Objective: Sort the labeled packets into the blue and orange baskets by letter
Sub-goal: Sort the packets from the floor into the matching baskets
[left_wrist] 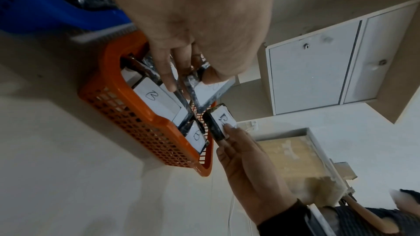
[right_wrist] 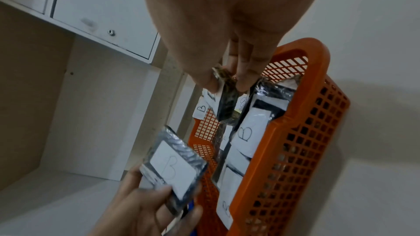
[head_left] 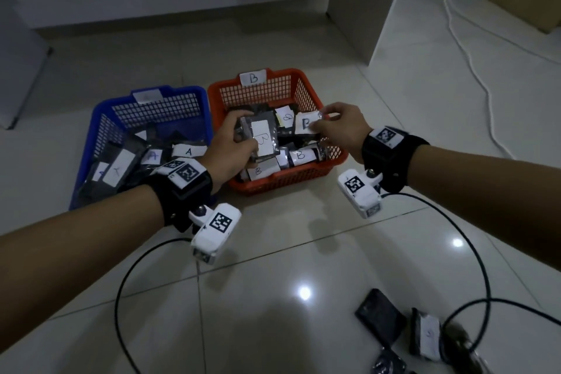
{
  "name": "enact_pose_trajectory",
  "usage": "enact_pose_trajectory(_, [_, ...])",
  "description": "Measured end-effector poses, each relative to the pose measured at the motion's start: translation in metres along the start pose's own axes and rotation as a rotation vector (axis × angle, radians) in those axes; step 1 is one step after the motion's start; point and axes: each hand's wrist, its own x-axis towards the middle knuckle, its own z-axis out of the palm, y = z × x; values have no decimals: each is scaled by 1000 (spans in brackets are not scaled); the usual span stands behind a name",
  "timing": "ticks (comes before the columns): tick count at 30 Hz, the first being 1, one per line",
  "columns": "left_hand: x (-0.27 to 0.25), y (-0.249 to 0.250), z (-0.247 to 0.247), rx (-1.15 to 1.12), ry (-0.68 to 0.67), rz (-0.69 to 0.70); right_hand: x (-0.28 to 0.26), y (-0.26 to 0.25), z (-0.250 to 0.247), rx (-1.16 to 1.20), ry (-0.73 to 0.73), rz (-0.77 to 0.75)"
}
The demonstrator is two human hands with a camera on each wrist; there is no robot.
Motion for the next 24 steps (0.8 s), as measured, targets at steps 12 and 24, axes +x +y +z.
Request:
enact_pose_trajectory(12, [13, -27, 5, 400, -3, 23, 26, 19, 16, -381, 59, -83])
enact_pose_trajectory(24, [10, -25, 6, 561, 60, 67, 23, 20, 3, -473, 12, -125])
